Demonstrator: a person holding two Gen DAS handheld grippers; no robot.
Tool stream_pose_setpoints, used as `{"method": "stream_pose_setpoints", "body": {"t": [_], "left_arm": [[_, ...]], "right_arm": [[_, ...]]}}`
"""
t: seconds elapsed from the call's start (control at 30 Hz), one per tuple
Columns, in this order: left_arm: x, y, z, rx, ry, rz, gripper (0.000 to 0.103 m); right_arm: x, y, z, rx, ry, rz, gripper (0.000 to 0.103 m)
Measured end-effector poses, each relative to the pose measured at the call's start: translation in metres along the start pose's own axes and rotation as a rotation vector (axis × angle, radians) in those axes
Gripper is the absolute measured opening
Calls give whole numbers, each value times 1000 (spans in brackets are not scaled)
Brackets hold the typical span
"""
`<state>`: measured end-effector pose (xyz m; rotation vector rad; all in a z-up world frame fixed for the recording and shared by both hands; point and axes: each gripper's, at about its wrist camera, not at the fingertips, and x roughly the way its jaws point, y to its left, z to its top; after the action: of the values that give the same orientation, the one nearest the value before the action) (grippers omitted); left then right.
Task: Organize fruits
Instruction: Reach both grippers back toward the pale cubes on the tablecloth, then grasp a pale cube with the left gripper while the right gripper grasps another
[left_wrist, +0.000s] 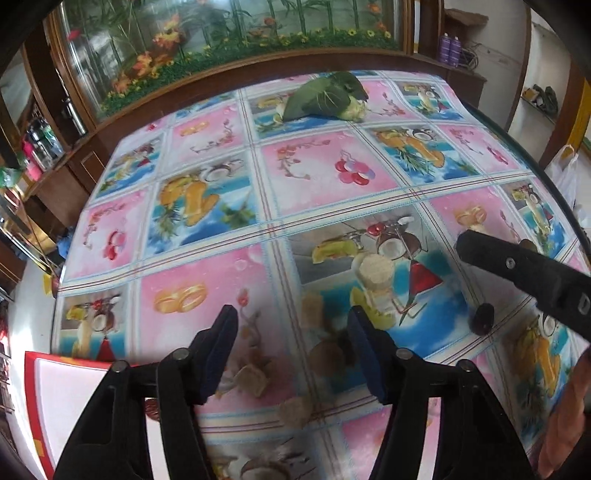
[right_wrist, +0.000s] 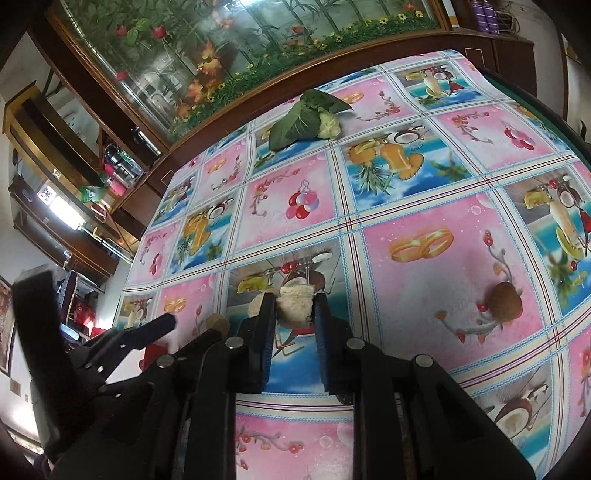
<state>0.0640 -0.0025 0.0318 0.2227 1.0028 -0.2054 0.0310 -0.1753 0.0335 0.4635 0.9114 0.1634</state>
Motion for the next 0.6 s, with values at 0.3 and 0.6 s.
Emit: {"method": "stream_pose_setpoints", "body": {"t": [0.3,0.6], "left_arm": [[23,-5,8,-25,89,-98,17],[16,-2,10,-45,57,-99,13]], "right_arm": [[-1,-1,0,14,6,15,22],[-4,0,0,10,-15,8,22]]}}
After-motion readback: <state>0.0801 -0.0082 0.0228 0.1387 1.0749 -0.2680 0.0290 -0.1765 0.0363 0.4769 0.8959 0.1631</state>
